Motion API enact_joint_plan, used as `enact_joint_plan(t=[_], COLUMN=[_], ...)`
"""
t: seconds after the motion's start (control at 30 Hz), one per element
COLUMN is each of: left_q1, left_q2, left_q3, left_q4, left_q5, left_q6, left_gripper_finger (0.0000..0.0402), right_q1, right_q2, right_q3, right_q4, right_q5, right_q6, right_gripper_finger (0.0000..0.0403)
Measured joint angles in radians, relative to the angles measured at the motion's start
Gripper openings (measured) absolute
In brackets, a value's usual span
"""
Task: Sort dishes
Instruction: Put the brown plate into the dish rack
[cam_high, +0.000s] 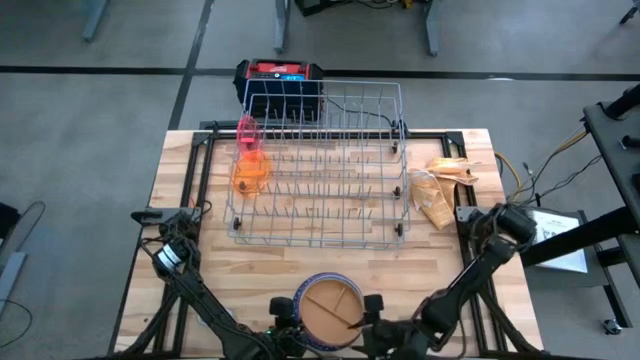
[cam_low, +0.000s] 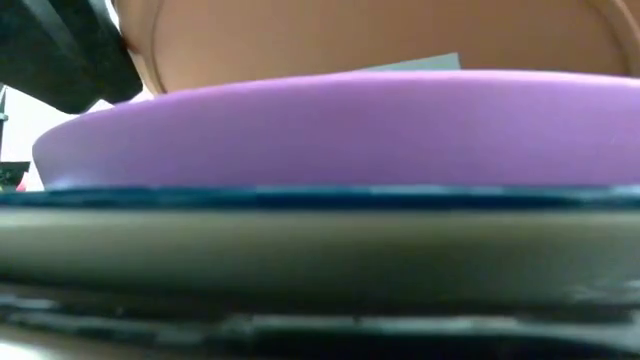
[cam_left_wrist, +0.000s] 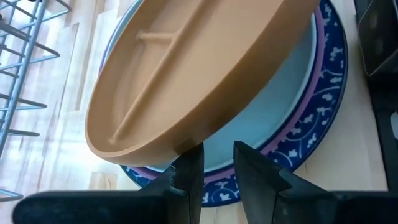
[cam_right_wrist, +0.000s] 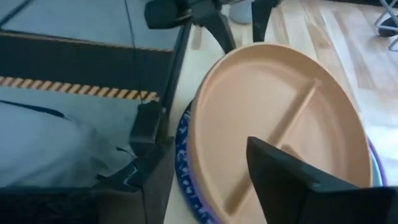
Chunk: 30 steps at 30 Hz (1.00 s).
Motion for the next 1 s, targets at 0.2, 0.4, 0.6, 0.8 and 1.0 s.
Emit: enact_joint_plan(t=[0.2,0.4,0.6,0.8,1.0], left_q1=[0.001,0.001,0.003,0.004,0.005], left_q2=[0.0,0.0,0.0,-0.001,-0.001], left_q3=[0.0,0.0,0.0,0.0,0.0], left_q4=[0.015,0.048,0.075,0.094,0.096], left_q5=[-0.005,-0.027,-0.039,-0.039,-0.042], left_q6=[-0.011,-0.045,-0.043,-0.03,-0.019], left_gripper_finger=[0.0076,0.0076,0.0076,0.0076,0.0076], right_q1=[0.001,-0.008,-0.03,-0.036,-0.036], right_q2=[0.095,0.158,0.206,0.213,0.21], right_q3=[0.123,0.242,0.295,0.304,0.304], right_q4=[-0.172,-0.311,-0.386,-0.391,-0.39], right_q5=[0.014,0.011,0.01,0.035,0.032], right_q6=[0.015,0.024,0.025,0.025,0.003], right_gripper_finger=[0.0206,0.0205,0.0198,0.015,0.0045])
